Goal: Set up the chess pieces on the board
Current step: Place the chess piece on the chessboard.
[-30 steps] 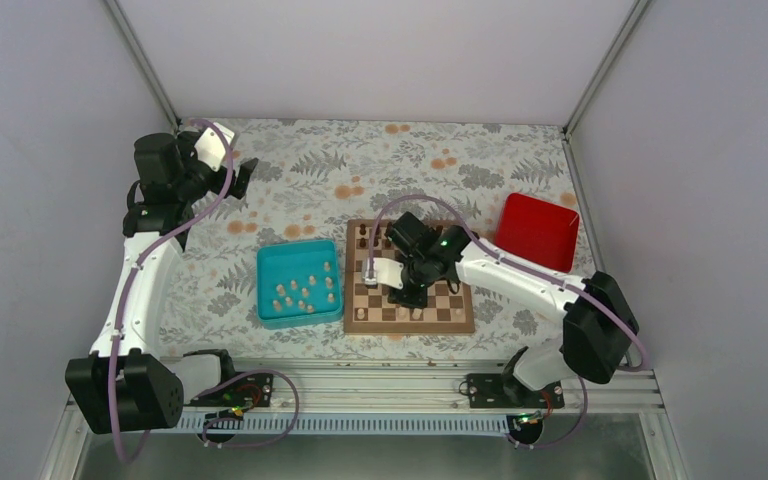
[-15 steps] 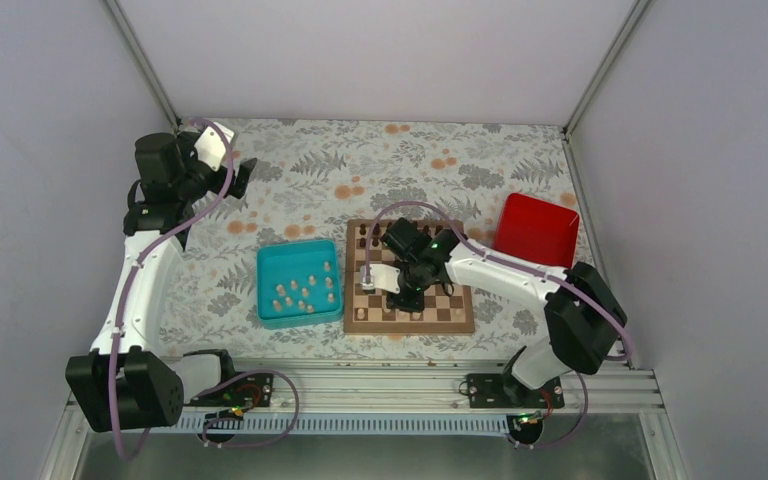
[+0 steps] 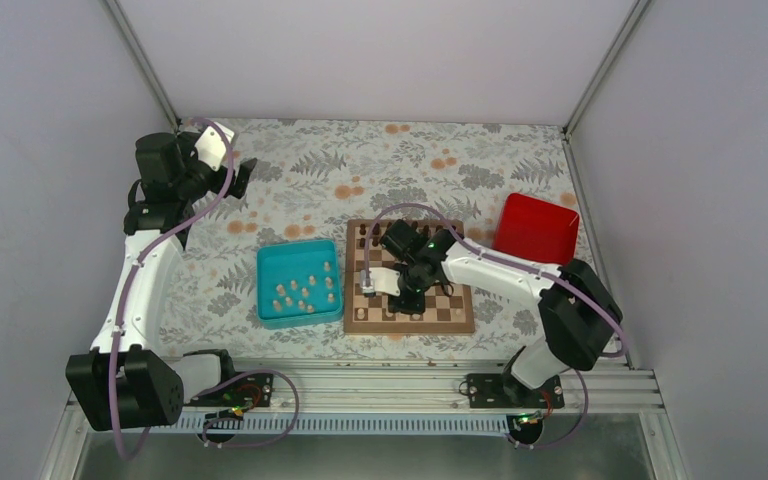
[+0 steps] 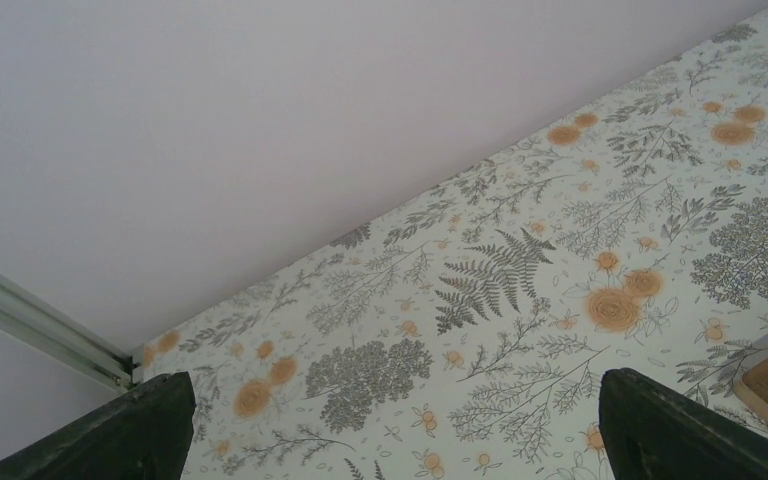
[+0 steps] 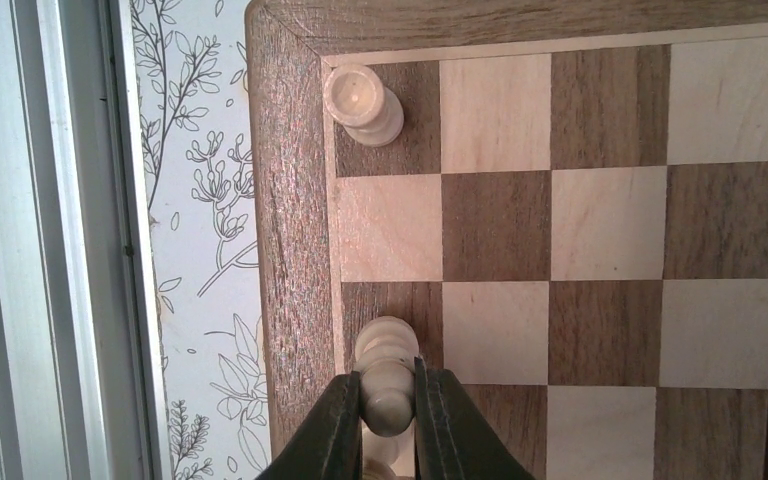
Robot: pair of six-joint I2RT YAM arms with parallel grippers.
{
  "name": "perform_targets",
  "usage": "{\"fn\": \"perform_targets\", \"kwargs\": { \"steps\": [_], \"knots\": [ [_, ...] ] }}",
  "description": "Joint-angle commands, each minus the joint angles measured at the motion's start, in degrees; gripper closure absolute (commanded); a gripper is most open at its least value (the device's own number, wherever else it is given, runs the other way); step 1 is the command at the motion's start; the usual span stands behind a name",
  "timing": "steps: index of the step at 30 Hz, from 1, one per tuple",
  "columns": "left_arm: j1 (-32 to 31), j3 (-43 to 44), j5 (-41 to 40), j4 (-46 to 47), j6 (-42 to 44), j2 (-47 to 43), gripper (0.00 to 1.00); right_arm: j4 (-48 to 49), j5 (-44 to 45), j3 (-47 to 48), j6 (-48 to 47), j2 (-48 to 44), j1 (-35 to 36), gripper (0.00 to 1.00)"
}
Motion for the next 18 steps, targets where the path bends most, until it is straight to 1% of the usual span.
{"fn": "perform_targets", "kwargs": {
  "steps": [1, 18],
  "knots": [
    [0.3, -0.1, -0.1, 0.4, -0.1, 0.3, 0.00, -1.0, -1.9, 1.8, -0.7, 0.9, 0.3, 0.93],
    [0.3, -0.4, -0.4, 0.4, 0.0, 0.1, 0.00, -1.4, -2.0, 2.6, -1.0, 2.5, 0.9, 0.92]
  ]
}}
